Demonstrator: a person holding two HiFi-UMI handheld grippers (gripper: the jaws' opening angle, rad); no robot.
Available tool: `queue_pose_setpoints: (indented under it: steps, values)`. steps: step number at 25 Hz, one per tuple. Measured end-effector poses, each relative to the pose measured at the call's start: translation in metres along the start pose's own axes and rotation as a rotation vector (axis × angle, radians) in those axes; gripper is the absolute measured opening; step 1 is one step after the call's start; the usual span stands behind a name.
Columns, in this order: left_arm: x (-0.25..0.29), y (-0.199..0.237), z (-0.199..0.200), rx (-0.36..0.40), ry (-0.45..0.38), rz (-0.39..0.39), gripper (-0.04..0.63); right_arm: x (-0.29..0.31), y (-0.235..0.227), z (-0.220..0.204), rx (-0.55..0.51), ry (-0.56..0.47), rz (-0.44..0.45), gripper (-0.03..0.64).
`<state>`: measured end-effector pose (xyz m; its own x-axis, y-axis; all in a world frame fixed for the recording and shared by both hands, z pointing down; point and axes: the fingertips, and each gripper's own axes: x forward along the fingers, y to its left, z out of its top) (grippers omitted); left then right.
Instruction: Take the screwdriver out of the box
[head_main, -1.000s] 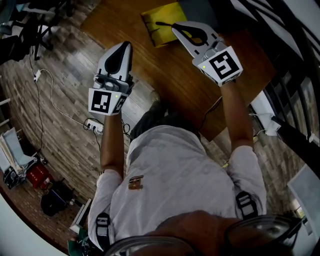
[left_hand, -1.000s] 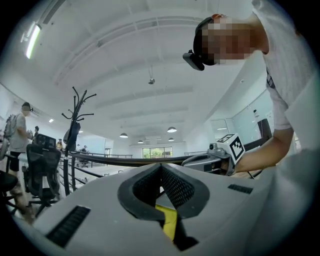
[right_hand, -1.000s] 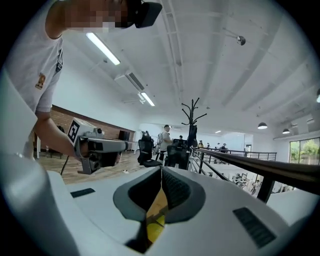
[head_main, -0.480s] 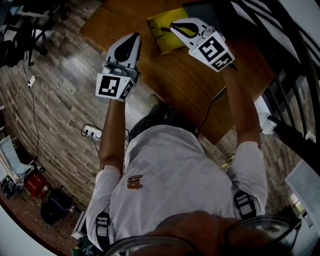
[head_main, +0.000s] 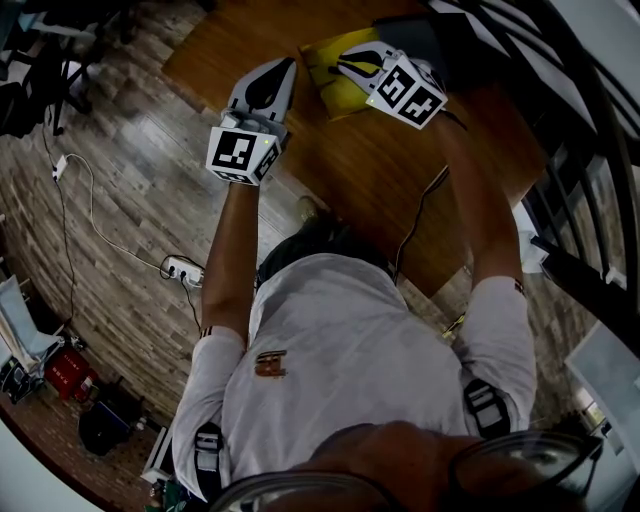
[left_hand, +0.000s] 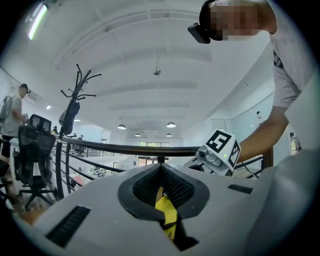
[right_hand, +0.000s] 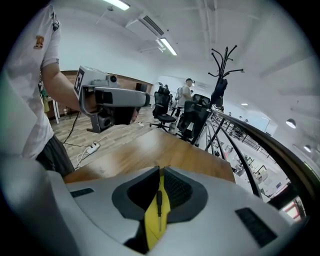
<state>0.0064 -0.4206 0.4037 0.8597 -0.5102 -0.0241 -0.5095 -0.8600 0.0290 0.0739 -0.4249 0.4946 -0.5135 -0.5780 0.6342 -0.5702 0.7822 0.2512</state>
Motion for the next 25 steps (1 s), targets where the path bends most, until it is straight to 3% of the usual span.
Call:
queue_pose_setpoints:
  steps: [13, 15, 16, 25]
  values:
    - [0.011, 0.016, -0.015, -0.032, 0.010, -0.021, 0.019, 0.058, 0.000, -0.042, 0.065, 0.189, 0.134, 0.040]
    - [0.009, 0.017, -0.014, -0.033, 0.009, -0.021, 0.018, 0.064, 0.003, -0.047, 0.071, 0.218, 0.154, 0.068]
    - [0.009, 0.017, -0.014, -0.032, 0.009, -0.022, 0.018, 0.066, 0.005, -0.050, 0.073, 0.232, 0.162, 0.120]
    - [0.002, 0.024, -0.013, -0.029, 0.009, -0.022, 0.019, 0.092, 0.005, -0.070, 0.068, 0.344, 0.189, 0.121]
